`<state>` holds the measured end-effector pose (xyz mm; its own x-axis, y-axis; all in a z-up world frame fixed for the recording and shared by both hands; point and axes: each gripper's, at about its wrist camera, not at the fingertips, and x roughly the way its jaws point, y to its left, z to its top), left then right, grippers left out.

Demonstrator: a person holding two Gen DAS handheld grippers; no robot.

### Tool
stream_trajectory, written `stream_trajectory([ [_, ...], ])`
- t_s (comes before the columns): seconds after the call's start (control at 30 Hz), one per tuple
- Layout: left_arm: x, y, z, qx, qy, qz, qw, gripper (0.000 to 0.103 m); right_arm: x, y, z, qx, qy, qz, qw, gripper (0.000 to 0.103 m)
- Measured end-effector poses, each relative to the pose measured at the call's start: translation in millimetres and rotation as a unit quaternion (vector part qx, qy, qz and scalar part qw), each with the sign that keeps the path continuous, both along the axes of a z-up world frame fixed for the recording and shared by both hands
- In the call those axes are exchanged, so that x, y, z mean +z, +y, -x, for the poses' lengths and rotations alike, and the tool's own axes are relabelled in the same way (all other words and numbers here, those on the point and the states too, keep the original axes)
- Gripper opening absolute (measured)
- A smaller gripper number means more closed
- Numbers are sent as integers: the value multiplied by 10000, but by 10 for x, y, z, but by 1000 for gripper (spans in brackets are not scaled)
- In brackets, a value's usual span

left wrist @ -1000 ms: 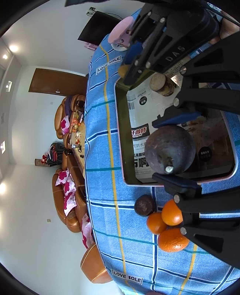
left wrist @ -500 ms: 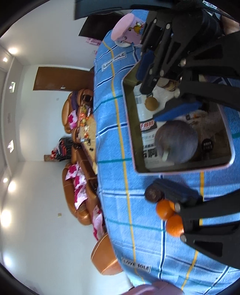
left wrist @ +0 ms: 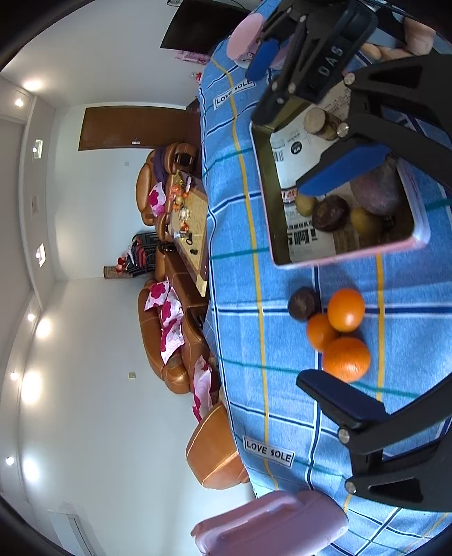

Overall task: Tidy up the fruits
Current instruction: 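Lower both fruits into the pink tin and open both grippers, then withdraw both grippers from the tin toward the oranges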

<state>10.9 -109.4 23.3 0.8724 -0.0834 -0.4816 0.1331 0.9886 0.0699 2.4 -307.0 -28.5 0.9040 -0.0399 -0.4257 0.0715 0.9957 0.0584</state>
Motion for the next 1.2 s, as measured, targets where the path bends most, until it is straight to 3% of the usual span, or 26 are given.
stream_trajectory([
  [0.23,-4,210,25,206,9,-73,9998,103,51,87,125,-233,-289,235,9990,74],
  [1.2,-206,1483,-135,1029,379,126,9939,103,-3,1398,104,236,167,1022,9943,74],
])
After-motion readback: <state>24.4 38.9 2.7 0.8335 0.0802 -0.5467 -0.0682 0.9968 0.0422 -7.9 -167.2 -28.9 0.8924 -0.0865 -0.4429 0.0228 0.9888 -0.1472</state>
